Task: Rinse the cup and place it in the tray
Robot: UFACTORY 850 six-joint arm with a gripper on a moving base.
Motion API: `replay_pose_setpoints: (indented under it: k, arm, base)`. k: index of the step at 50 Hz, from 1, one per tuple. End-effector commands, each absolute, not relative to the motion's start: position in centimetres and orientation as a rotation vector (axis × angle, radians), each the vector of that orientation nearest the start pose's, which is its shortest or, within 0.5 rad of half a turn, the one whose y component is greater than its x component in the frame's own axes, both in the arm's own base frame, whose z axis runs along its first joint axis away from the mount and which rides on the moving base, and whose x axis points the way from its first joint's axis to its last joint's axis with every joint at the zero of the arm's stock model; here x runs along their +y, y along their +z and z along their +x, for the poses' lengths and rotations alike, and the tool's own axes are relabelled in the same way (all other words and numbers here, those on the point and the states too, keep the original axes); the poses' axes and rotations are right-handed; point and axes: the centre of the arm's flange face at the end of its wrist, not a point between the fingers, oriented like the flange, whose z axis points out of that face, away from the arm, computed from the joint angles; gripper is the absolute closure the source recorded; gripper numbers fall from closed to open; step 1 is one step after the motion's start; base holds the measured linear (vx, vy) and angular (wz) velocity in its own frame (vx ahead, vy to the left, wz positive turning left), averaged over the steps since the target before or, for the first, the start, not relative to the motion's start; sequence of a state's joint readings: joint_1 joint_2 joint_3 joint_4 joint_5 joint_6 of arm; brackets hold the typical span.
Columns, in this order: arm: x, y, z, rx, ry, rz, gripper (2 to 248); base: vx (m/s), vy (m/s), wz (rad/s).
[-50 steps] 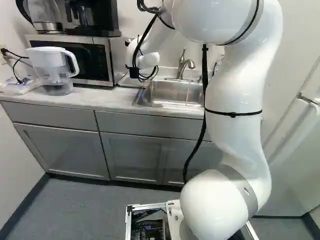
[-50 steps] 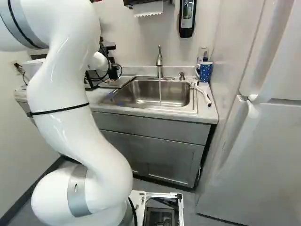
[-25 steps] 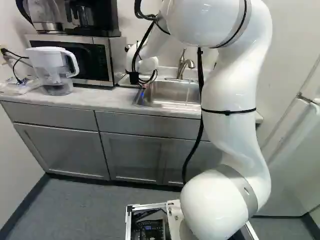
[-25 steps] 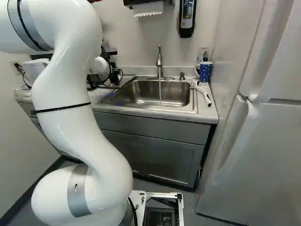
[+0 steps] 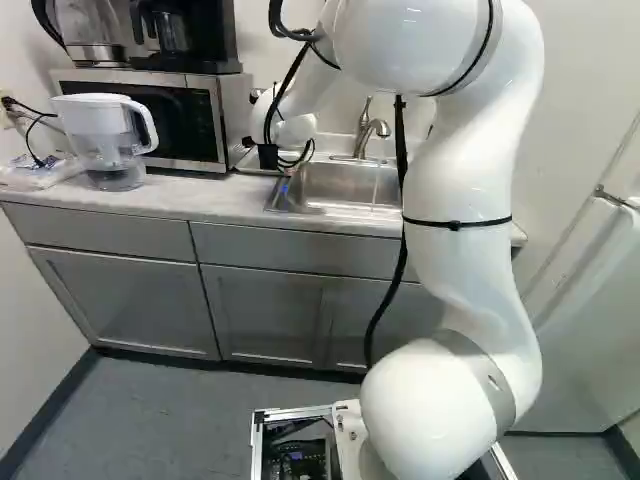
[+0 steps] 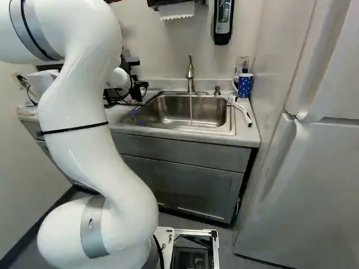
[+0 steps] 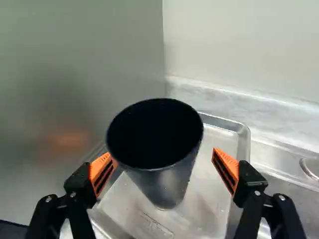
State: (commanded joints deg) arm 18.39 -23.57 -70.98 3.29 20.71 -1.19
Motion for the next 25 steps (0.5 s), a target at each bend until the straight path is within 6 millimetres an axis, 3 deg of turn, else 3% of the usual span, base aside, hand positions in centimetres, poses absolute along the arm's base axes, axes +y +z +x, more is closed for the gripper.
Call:
replay_pose_setpoints:
  k: [25]
  arm:
    - [20.4, 53.4, 61.9, -0.331, -1.686, -2.405, 3]
  base:
    - [0.000, 0.000, 0.000]
